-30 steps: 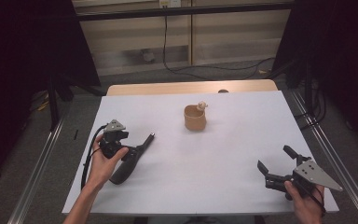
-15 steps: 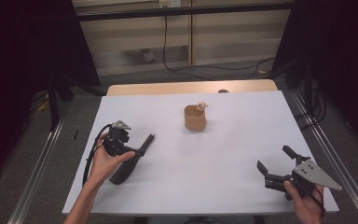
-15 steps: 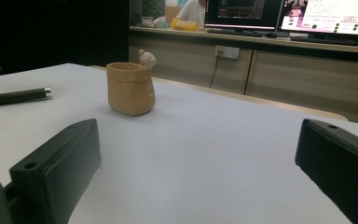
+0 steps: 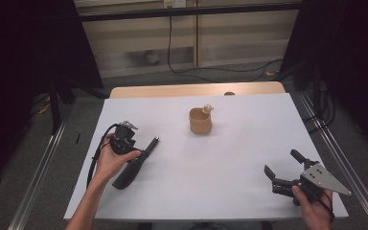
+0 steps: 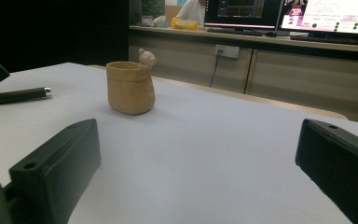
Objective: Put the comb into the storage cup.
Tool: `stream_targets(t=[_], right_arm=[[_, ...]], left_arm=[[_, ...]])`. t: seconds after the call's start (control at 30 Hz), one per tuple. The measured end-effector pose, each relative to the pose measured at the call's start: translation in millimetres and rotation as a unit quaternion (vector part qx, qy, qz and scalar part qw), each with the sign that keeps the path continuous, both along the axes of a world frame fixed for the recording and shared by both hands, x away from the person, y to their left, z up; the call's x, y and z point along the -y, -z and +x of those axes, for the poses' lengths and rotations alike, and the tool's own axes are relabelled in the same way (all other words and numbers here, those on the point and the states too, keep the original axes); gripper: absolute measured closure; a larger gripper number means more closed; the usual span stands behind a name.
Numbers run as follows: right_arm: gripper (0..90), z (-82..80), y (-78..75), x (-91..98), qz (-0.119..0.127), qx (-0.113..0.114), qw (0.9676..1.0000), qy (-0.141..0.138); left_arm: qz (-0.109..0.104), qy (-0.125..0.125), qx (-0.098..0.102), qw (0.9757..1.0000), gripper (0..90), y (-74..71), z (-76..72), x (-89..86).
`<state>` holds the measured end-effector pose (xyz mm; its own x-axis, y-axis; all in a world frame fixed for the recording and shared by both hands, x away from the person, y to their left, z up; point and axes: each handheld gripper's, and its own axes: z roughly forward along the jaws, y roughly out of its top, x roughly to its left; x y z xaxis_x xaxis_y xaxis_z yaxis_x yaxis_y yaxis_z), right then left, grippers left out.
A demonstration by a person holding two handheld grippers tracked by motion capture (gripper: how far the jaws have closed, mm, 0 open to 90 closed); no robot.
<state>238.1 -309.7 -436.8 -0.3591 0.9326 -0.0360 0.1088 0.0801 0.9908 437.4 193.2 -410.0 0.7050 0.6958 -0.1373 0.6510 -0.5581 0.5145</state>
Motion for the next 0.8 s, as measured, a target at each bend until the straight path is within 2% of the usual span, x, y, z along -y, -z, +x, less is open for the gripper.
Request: stream_targets(t=[0.17, 0.27, 0.37, 0.53, 0.6, 0.8], right_arm=[[0.0, 0.1, 0.0, 0.1, 0.0, 0.0, 1.0, -0.001], [0.0, 0.0, 0.1, -0.2, -0.001, 0.0, 1.0, -0.001], [0.0, 0.0, 0.2, -0.5, 0.0, -0.002, 1.0, -0.002], [0.0, -0.1, 0.2, -0.4, -0.001, -0.001, 1.0, -0.002], [0.0, 0.0, 0.3, -0.4, -0.001, -0.001, 1.0, -0.002], [0.0, 0.1, 0.3, -0.5, -0.001, -0.002, 1.0, -0.003]], left_arm=[[0.011, 0.005, -0.027, 0.9996, 19.1, 6.1, 0.7, 4.1], [0.021, 0.012, -0.033, 0.9992, 23.8, 7.8, 0.5, 7.2], [0.028, 0.008, -0.033, 0.999, 26.6, 8.8, -0.2, 9.6], [0.045, 0.003, -0.039, 0.9982, 36.3, 10.8, 0.9, 8.5], [0.038, 0.002, -0.041, 0.9984, 38.0, 11.6, 1.4, 8.7], [0.049, 0.008, -0.048, 0.9976, 45.1, 13.3, 1.3, 12.9]])
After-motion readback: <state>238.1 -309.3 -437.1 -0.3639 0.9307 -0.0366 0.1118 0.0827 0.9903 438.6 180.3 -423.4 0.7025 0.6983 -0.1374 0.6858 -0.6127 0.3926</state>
